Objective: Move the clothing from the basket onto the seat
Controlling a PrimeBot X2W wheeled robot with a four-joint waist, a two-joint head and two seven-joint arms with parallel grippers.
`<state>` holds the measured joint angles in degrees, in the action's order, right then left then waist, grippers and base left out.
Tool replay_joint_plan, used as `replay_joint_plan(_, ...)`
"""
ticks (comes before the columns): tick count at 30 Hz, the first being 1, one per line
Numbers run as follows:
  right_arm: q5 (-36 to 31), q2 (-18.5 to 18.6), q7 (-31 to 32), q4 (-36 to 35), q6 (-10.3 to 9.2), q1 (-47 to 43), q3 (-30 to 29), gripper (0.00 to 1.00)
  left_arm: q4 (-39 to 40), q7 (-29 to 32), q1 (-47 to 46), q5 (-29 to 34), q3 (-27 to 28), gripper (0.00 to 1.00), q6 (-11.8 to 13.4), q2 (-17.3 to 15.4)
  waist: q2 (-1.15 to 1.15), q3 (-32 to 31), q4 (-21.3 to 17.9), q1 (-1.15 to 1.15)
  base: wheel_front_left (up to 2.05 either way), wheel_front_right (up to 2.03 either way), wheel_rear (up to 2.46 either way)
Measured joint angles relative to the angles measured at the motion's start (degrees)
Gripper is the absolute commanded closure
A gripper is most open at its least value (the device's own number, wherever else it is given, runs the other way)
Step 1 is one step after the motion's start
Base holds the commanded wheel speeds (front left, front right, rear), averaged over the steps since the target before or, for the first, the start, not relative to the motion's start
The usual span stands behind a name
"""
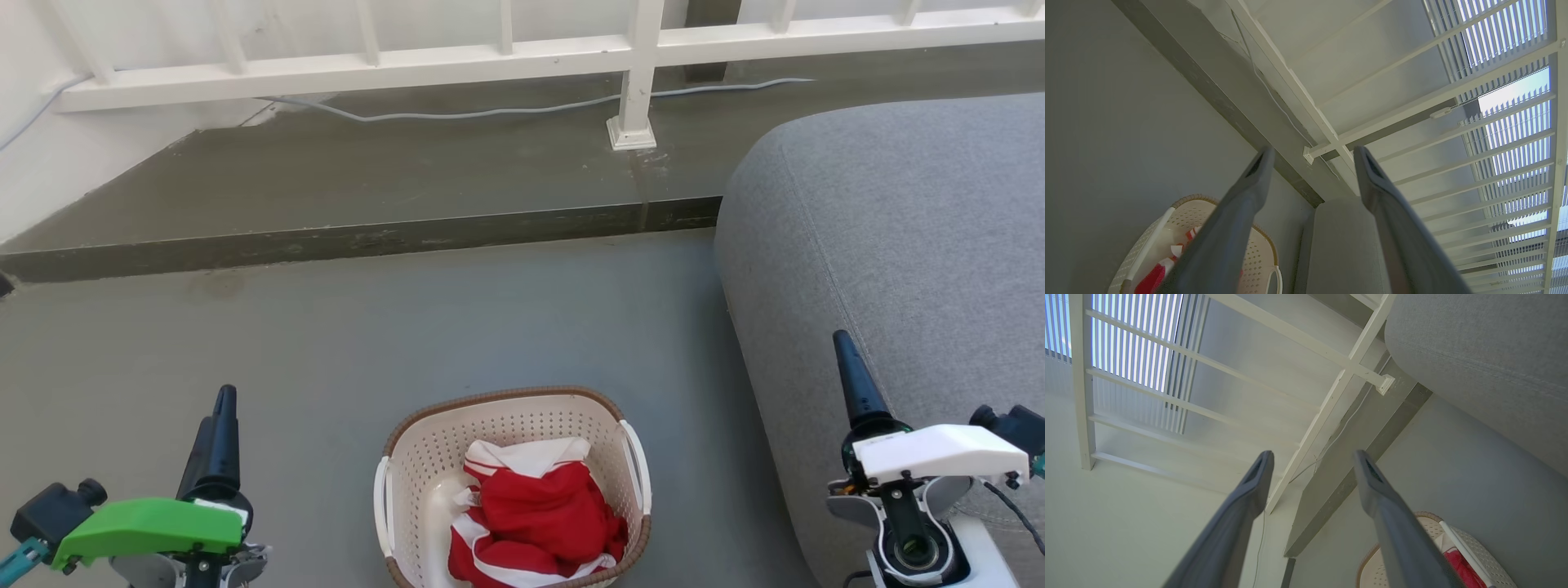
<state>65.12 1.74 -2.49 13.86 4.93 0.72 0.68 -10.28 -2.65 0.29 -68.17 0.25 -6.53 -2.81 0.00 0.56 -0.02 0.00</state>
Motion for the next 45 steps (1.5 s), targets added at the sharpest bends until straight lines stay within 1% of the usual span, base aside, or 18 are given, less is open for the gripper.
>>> replay_joint_plan(5, -4.86, 0.07, -0.85, -0.71, -0.6, 0.0, 1.46, 0.0, 1.43, -0.89, 0.05, 6.97, -0.74, 0.0, 0.71, -0.38, 0.0, 0.12, 0.02, 0.0, 0.0, 0.0, 0.0)
replay_joint_plan(8, -7.79, 0.08, -1.55, -1.1, -1.43, 0.0, 2.15, 0.0, 1.97, -1.43, 0.11, 10.96, -1.45, 0.0, 1.01, -0.91, 0.0, 0.19, 0.02, 0.0, 0.0, 0.0, 0.0)
replay_joint_plan(11, -10.73, 0.1, -2.04, -1.57, -1.59, 0.0, 3.09, 0.0, 2.85, -2.02, 0.39, 14.83, -2.3, 0.0, 1.51, -1.4, 0.0, 0.25, 0.01, 0.0, 0.0, 0.0, 0.0)
replay_joint_plan(15, -14.08, 0.12, -2.61, -2.32, -2.56, 0.01, 4.11, 0.0, 3.76, -2.69, 0.9, 19.93, -3.15, 0.0, 1.79, -1.67, 0.0, 0.3, -0.03, 0.0, 0.0, 0.0, 0.0)
replay_joint_plan(17, -15.88, 0.14, -3.12, -2.5, -2.6, 0.01, 4.79, 0.0, 3.98, -3.03, 0.98, 21.54, -3.89, 0.0, 2.08, -1.66, 0.0, 0.31, -0.04, 0.0, 0.0, 0.0, 0.0)
replay_joint_plan(20, -18.22, 0.14, -3.74, -2.77, -3.52, 0.01, 5.67, 0.0, 4.78, -3.69, 1.01, 24.75, -4.37, 0.0, 2.48, -1.65, 0.0, 0.31, -0.06, 0.0, 0.0, 0.0, 0.0)
replay_joint_plan(28, -24.52, 0.24, -5.09, -3.79, -4.75, 0.01, 7.67, 0.0, 5.93, -5.1, 1.82, 32.38, -5.73, 0.0, 3.68, -1.65, 0.0, 0.36, -0.13, 0.0, 0.0, 0.0, 0.0)
replay_joint_plan(33, -29.32, 0.31, -6.16, -4.19, -5.55, 0.01, 9.39, 0.0, 7.03, -6.37, 2.32, 38.2, -6.24, 0.0, 4.53, -1.65, 0.0, 0.42, -0.19, 0.0, 0.0, 0.0, 0.0)
replay_joint_plan(36, -31.66, 0.33, -6.91, -4.37, -6.1, 0.03, 10.11, 0.0, 7.16, -6.91, 2.42, 40.66, -6.5, 0.0, 4.69, -1.65, 0.0, 0.47, -0.23, 0.0, 0.0, 0.0, 0.0)
replay_joint_plan(39, -34.18, 0.35, -7.46, -4.6, -6.25, 0.03, 10.84, 0.0, 7.47, -7.56, 2.55, 42.79, -6.97, 0.0, 5.03, -1.65, 0.0, 0.52, -0.26, 0.0, 0.0, 0.0, 0.0)
replay_joint_plan(41, -35.55, 0.36, -7.93, -4.7, -6.95, 0.05, 11.21, 0.0, 7.61, -7.84, 2.83, 45.04, -7.37, 0.0, 5.04, -1.65, 0.0, 0.57, -0.27, 0.0, 0.0, 0.0, 0.0)
replay_joint_plan(45, -38.71, 0.49, -8.64, -4.92, -7.58, 0.23, 11.96, 0.0, 8.02, -8.6, 3.57, 48.36, -7.76, 0.0, 5.33, -1.65, 0.0, 0.65, -0.27, 0.0, 0.0, 0.0, 0.0)
